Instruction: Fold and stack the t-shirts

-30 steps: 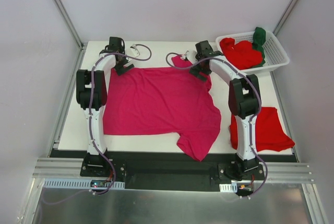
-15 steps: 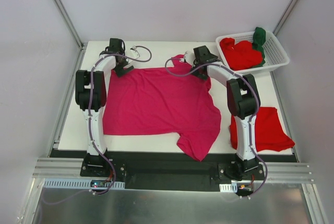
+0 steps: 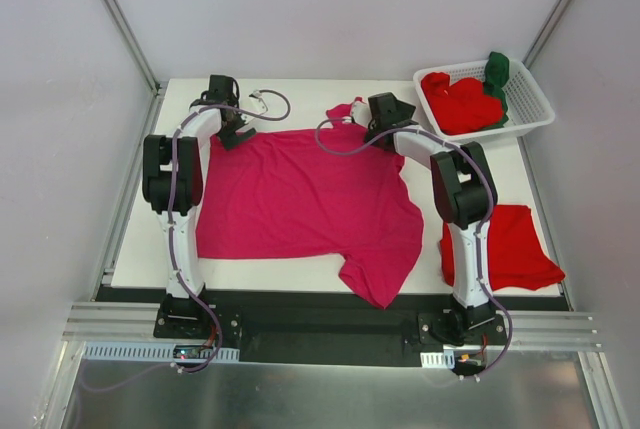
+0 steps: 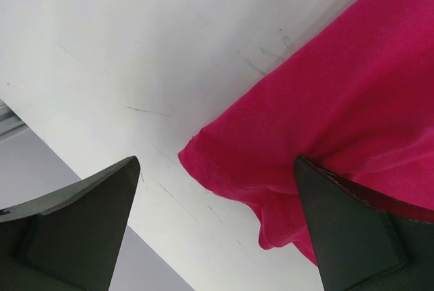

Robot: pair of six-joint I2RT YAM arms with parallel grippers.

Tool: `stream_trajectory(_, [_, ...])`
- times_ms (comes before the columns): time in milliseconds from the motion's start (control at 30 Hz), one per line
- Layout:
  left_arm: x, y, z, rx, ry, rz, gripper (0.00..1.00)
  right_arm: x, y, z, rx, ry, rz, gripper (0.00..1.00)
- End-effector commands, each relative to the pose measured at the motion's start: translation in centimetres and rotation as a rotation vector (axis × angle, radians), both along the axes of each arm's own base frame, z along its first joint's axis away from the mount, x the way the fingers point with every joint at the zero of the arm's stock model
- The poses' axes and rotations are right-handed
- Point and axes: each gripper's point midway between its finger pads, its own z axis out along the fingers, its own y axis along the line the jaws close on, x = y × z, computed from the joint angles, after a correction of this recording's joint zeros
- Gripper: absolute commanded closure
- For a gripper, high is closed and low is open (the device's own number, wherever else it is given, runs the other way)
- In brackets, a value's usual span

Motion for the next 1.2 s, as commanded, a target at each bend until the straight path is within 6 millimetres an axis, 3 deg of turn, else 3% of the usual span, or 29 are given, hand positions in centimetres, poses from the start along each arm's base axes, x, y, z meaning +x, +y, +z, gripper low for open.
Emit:
stream_trajectory(0, [-1.8, -0.3, 1.1, -0.013, 0.027, 0.009, 0.01, 1.3, 0.1, 1.9, 0.01, -0.099, -0.021, 0.04])
stream_trajectory(367, [-2.5, -0.2, 1.3, -0.001, 0.032, -0.011, 0.01, 3.8, 0.4, -0.3, -0.017, -0.094, -0.005, 0.04])
stream_trajectory(567, [-2.9, 0.0, 1.5, 0.005, 0.035, -0.03, 0.01, 4.2, -1.1, -1.0, -0.047, -0.086, -0.011, 0.04])
stream_trajectory(733, [-3.1, 0.5, 1.4, 0.014, 0.041, -0.031, 0.01, 3.6, -2.4, -0.4, -0.051, -0.07, -0.038, 0.04])
stream_trajectory(833, [-3.1, 0.6, 1.1, 0.01, 0.046, -0.026, 0.01, 2.7, -2.2, 1.6, -0.012, -0.057, -0.052, 0.04])
stream_trajectory(900, [-2.8, 0.4, 1.0, -0.002, 0.043, -0.018, 0.01, 2.4, -1.8, 4.3, 0.045, -0.089, -0.08, 0.04])
stream_trajectory(967, [-2.4, 0.3, 1.2, -0.01, 0.034, -0.009, 0.01, 1.7, -1.8, 5.6, 0.068, -0.081, -0.093, 0.04])
stream_trajectory(1000, [-2.3, 0.1, 1.2, -0.014, 0.032, -0.009, 0.01, 1.4, -1.5, 7.6, 0.091, -0.106, -0.087, 0.04])
stream_trajectory(1167, [-2.2, -0.7, 1.2, -0.017, 0.031, -0.018, 0.01, -0.7, -1.3, 11.6, 0.137, -0.114, -0.082, 0.04])
